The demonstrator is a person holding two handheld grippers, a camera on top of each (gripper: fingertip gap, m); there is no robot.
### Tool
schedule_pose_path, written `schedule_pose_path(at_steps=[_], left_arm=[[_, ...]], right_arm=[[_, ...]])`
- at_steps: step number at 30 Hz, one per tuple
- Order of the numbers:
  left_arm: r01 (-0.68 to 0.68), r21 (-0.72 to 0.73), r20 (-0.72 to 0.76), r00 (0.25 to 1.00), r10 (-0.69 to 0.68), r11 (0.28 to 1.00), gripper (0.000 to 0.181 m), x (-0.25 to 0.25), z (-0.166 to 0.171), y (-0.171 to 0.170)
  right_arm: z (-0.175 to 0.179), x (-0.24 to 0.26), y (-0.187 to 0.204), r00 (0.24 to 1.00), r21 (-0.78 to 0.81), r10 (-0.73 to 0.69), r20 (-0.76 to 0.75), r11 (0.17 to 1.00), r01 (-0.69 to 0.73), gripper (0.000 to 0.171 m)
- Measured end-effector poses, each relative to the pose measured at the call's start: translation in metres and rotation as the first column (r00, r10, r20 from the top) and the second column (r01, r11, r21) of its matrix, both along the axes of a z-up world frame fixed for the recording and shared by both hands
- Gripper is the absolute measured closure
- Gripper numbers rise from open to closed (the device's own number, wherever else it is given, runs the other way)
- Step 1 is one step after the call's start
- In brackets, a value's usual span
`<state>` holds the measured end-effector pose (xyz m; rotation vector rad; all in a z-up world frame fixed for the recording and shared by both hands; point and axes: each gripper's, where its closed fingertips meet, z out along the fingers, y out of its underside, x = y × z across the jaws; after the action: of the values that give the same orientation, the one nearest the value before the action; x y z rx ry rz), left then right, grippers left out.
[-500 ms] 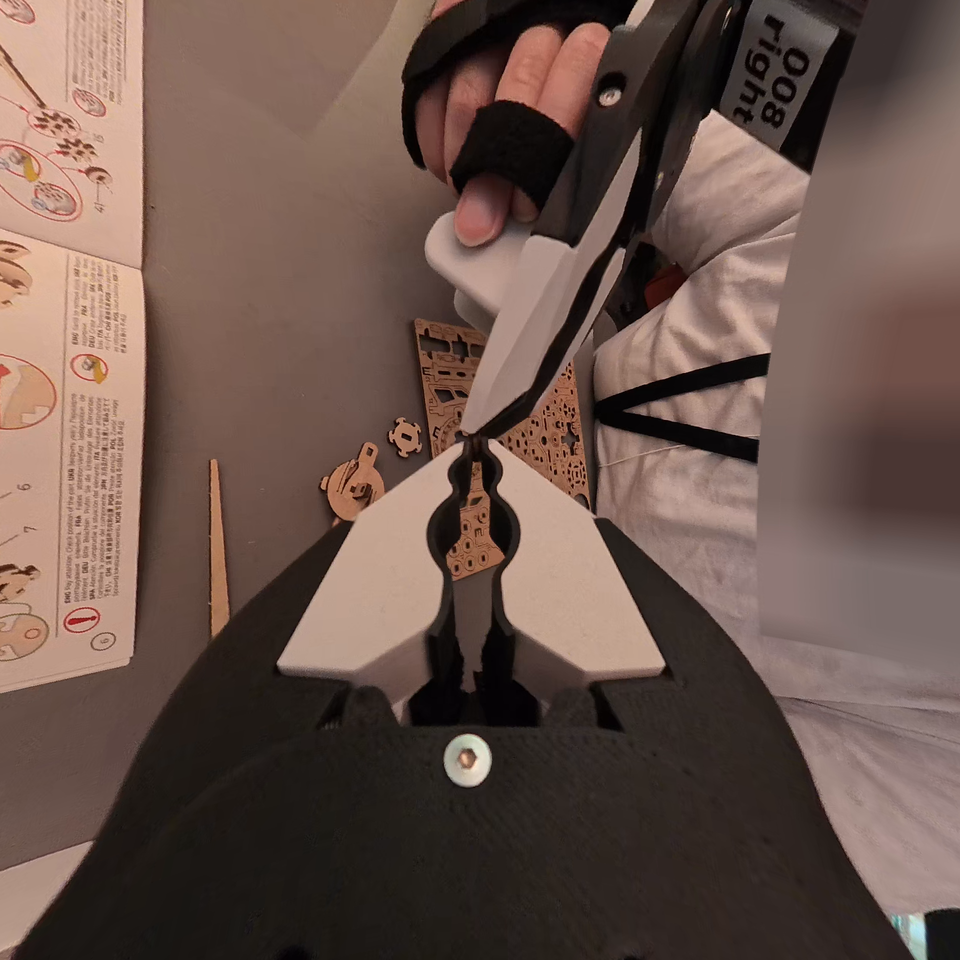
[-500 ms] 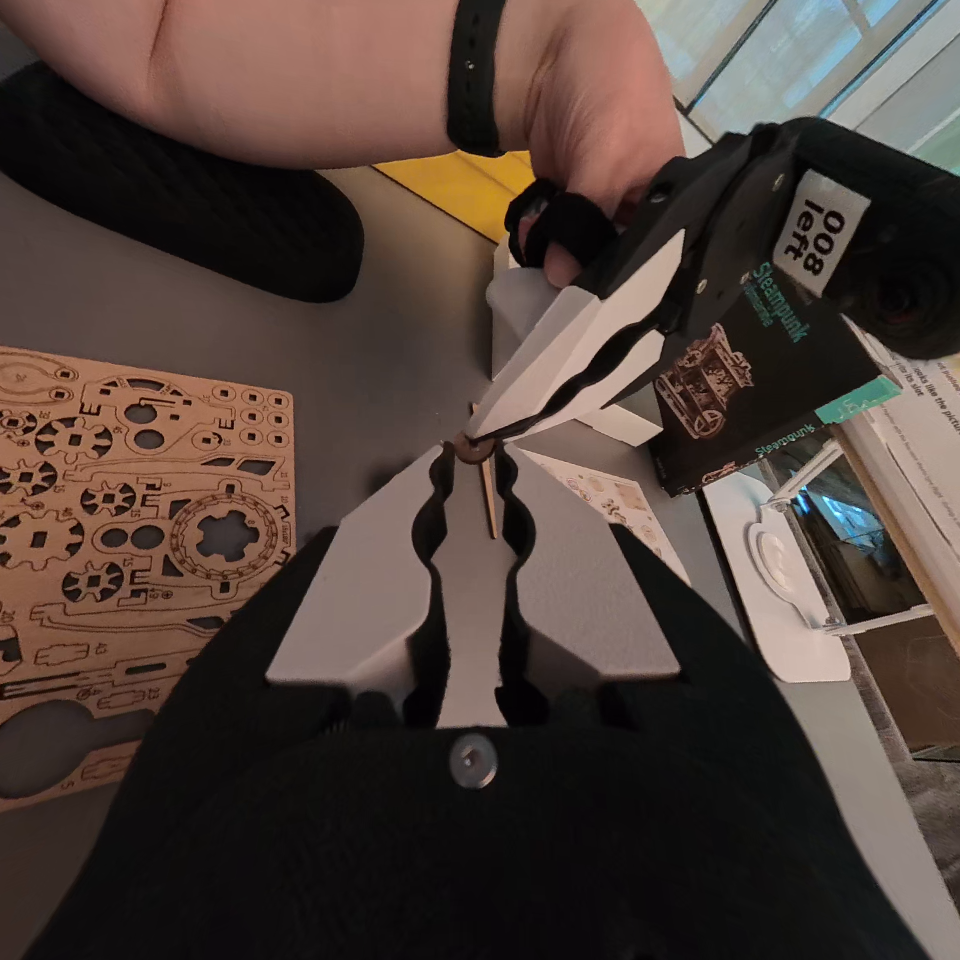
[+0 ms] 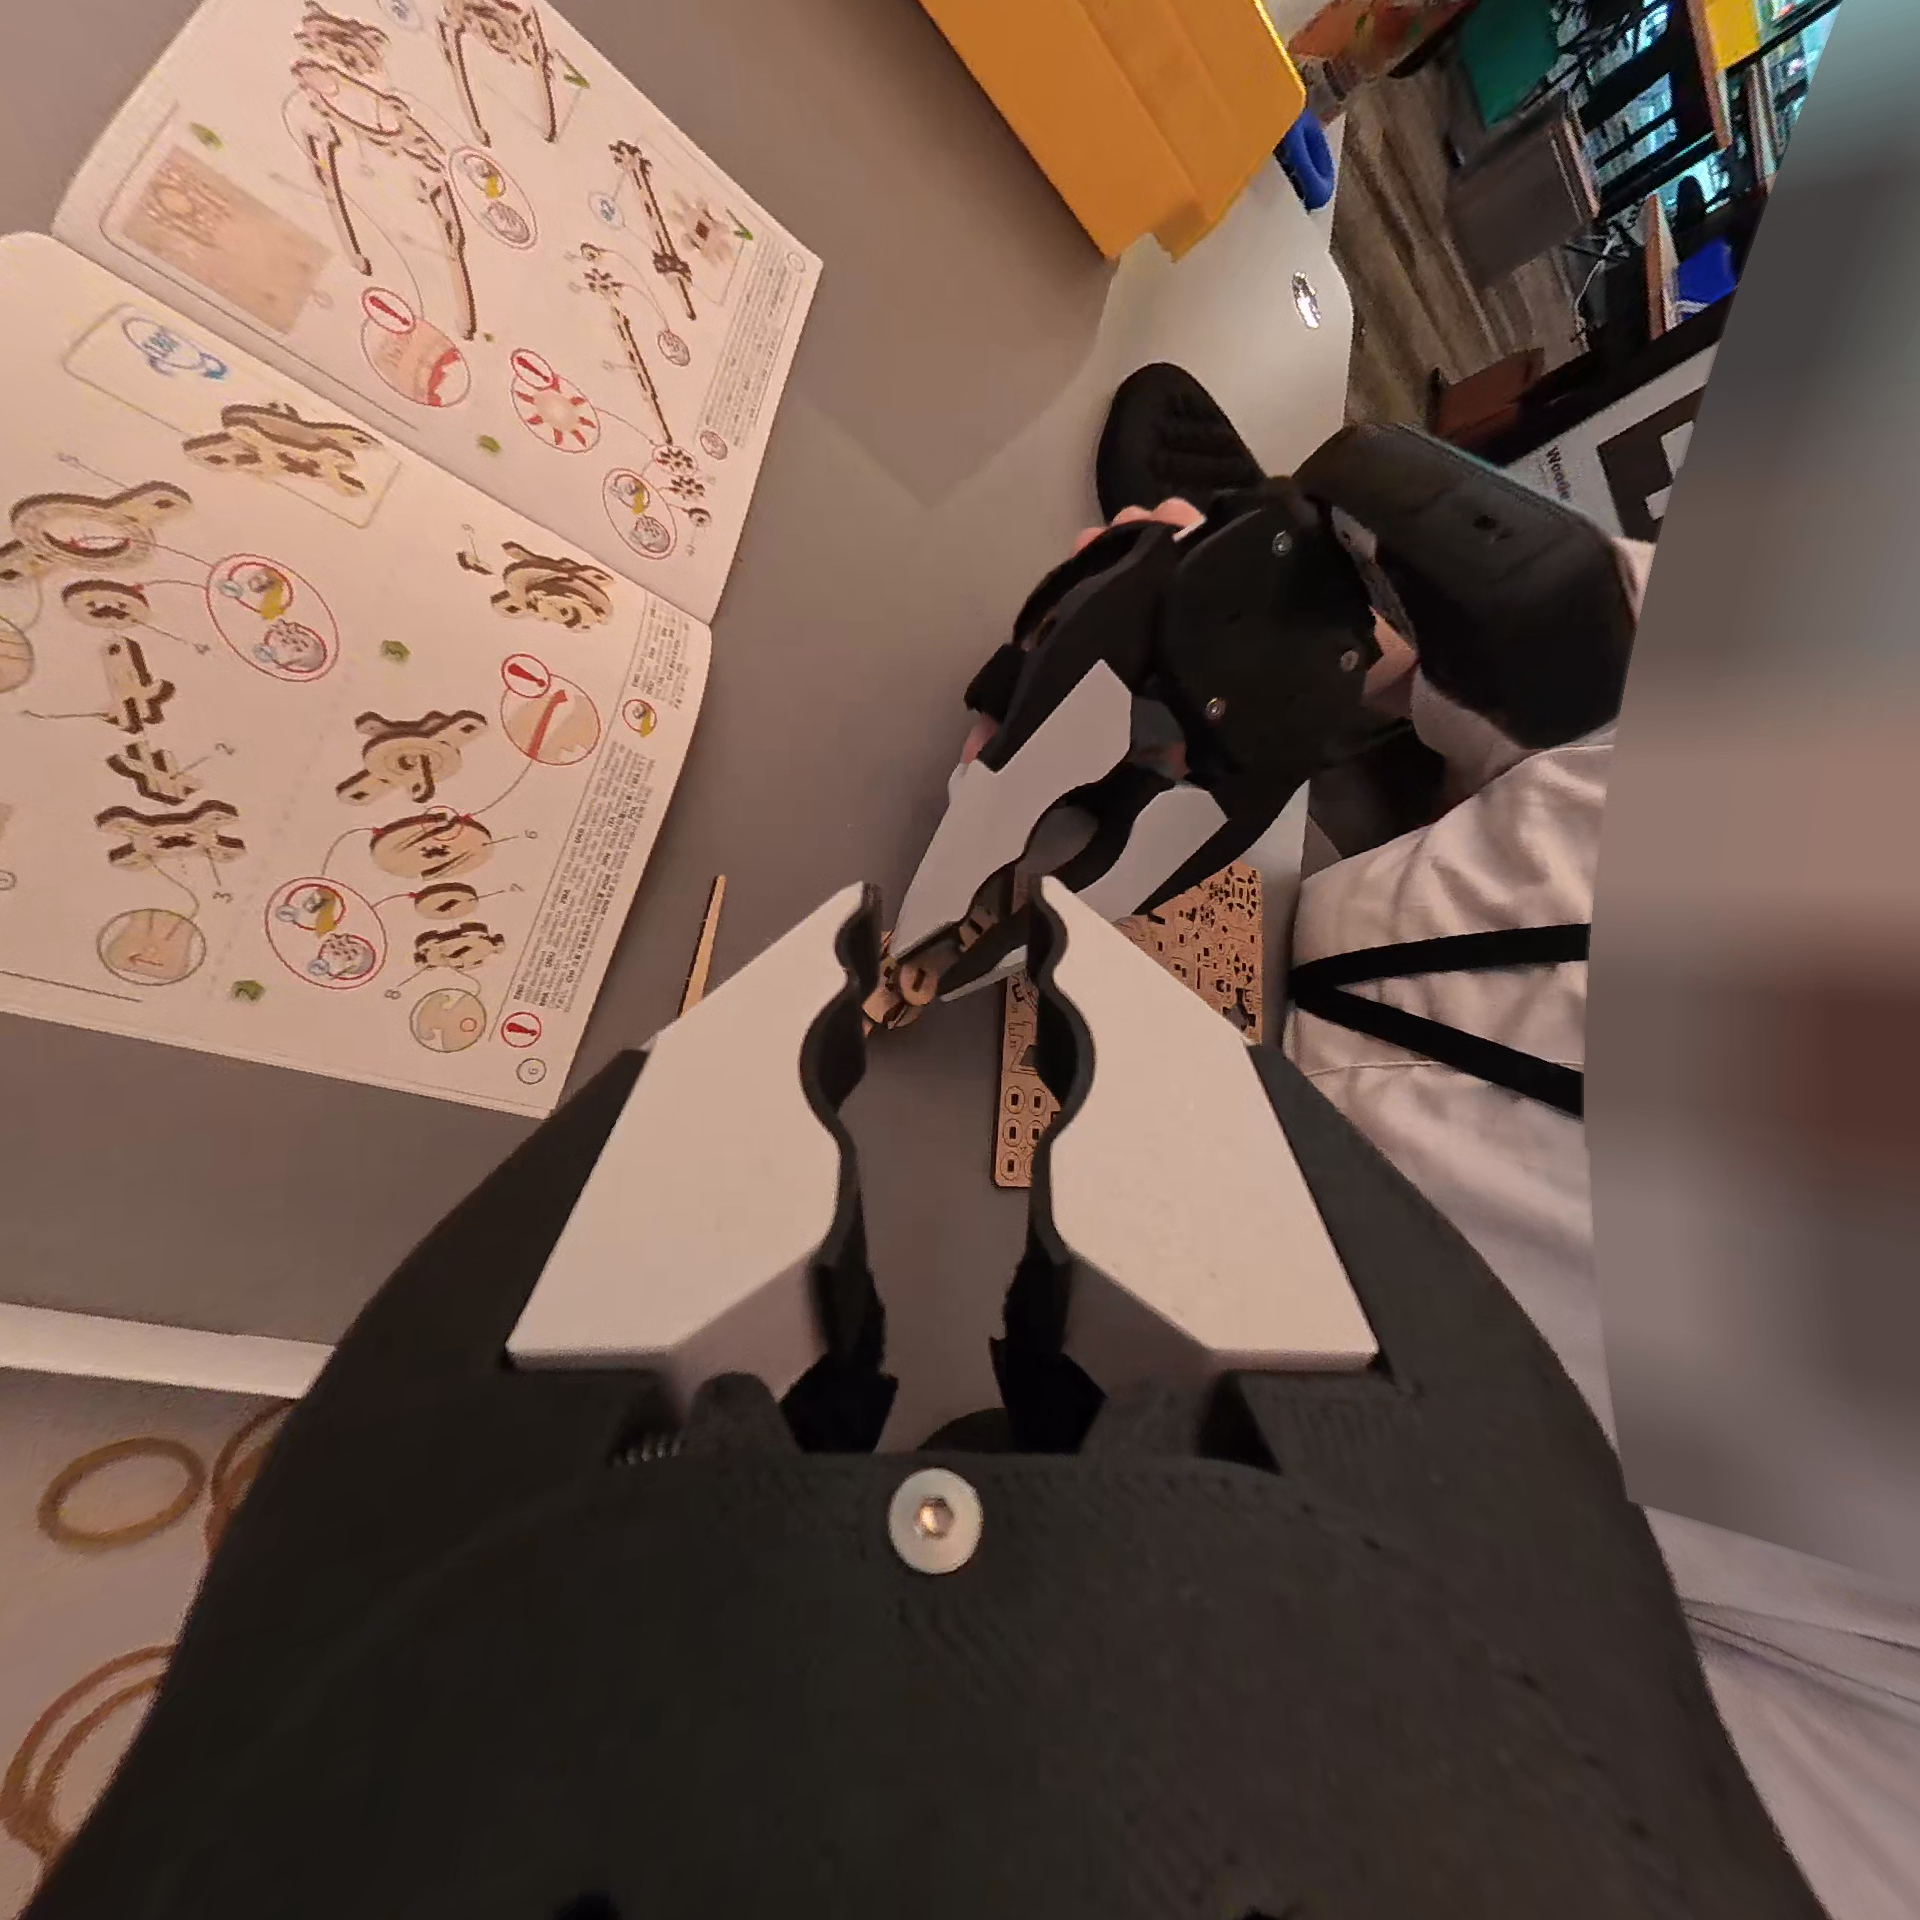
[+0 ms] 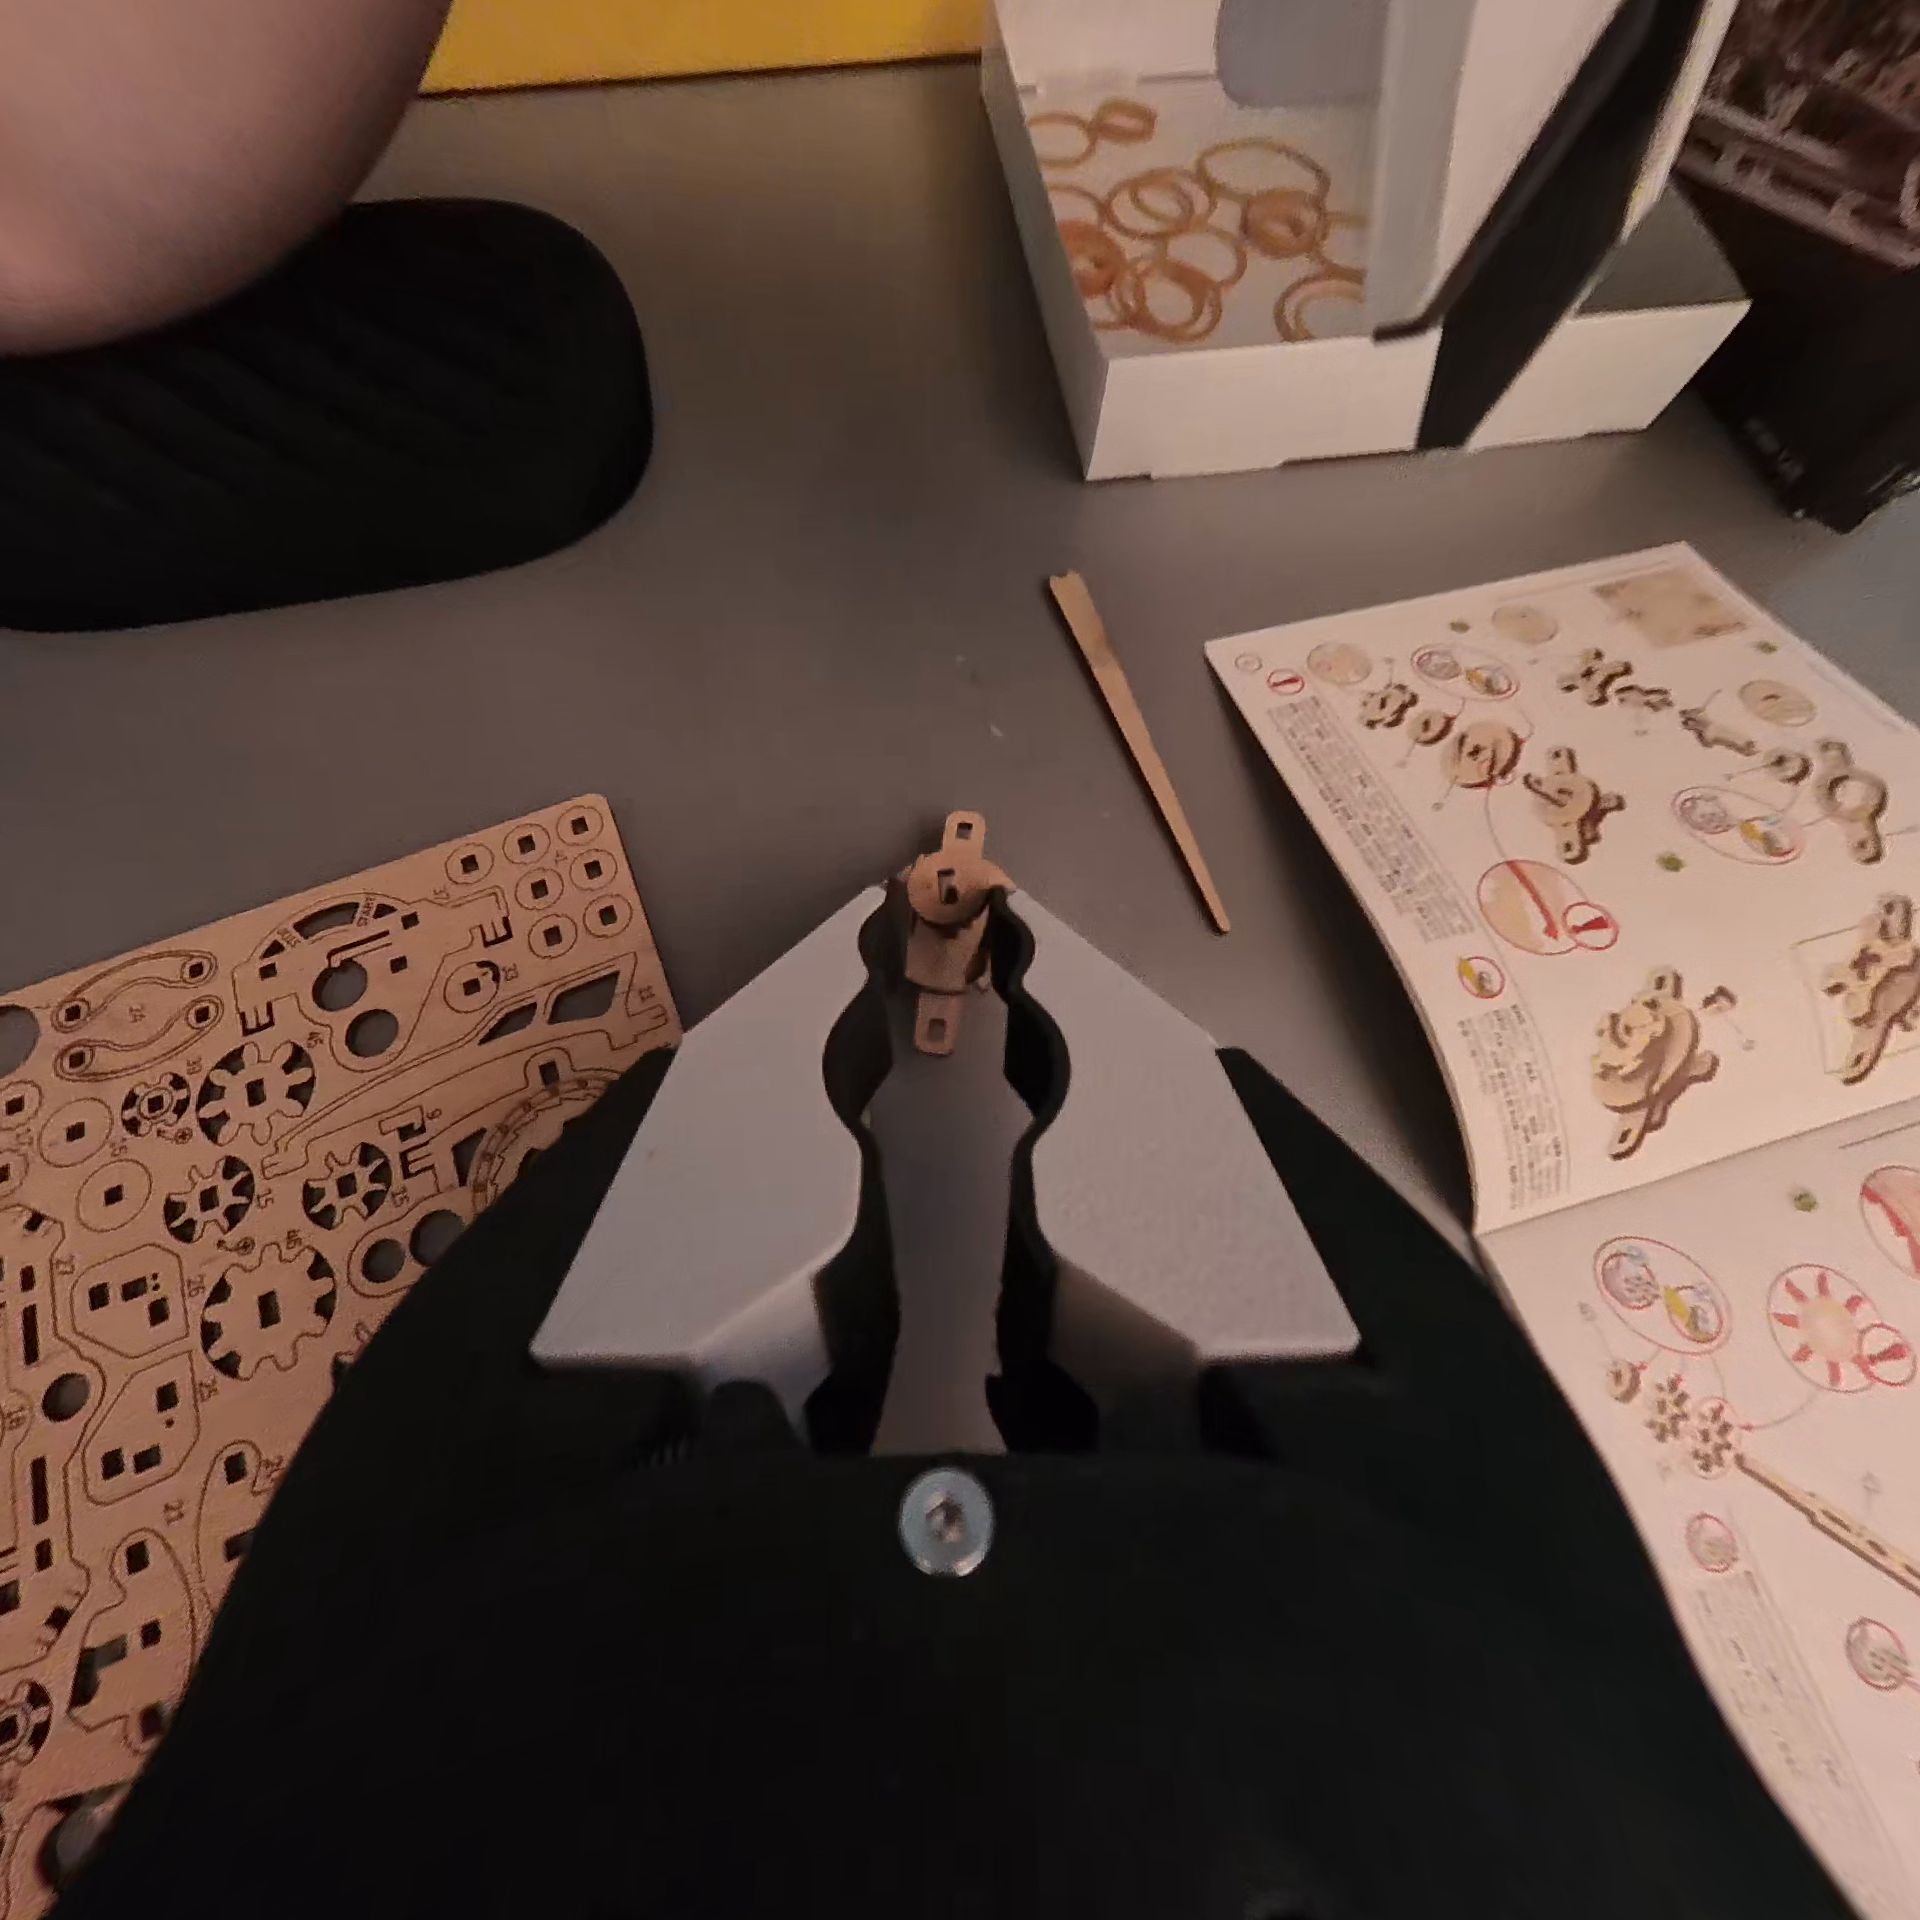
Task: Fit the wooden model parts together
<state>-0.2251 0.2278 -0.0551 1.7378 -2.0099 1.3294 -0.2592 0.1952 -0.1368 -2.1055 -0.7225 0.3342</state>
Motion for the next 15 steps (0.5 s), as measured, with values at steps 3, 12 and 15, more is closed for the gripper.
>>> schedule_pose_path(at_steps=[3,12,15], left_arm=[[0.008,0.009,-0.009,1.0,-0.008,1.0,0.156,-0.0005,-0.0021,-0.0013],[0.028,0.016,-0.013,1.0,-0.028,0.999,0.157,-0.0017,-0.0019,-0.007],[0.03,0.019,-0.017,0.999,-0.03,0.999,0.157,-0.0022,-0.0028,-0.007]], right_arm=[[0.0014,0.0015,0.0004,1.0,-0.011,-0.017,-0.02,1.0,0.017,0.157],[0.0003,0.0026,0.0003,0.999,-0.012,-0.046,0.018,0.999,0.046,0.157],[0.0002,0.0018,0.0005,0.998,-0.011,-0.059,0.026,0.998,0.06,0.157]])
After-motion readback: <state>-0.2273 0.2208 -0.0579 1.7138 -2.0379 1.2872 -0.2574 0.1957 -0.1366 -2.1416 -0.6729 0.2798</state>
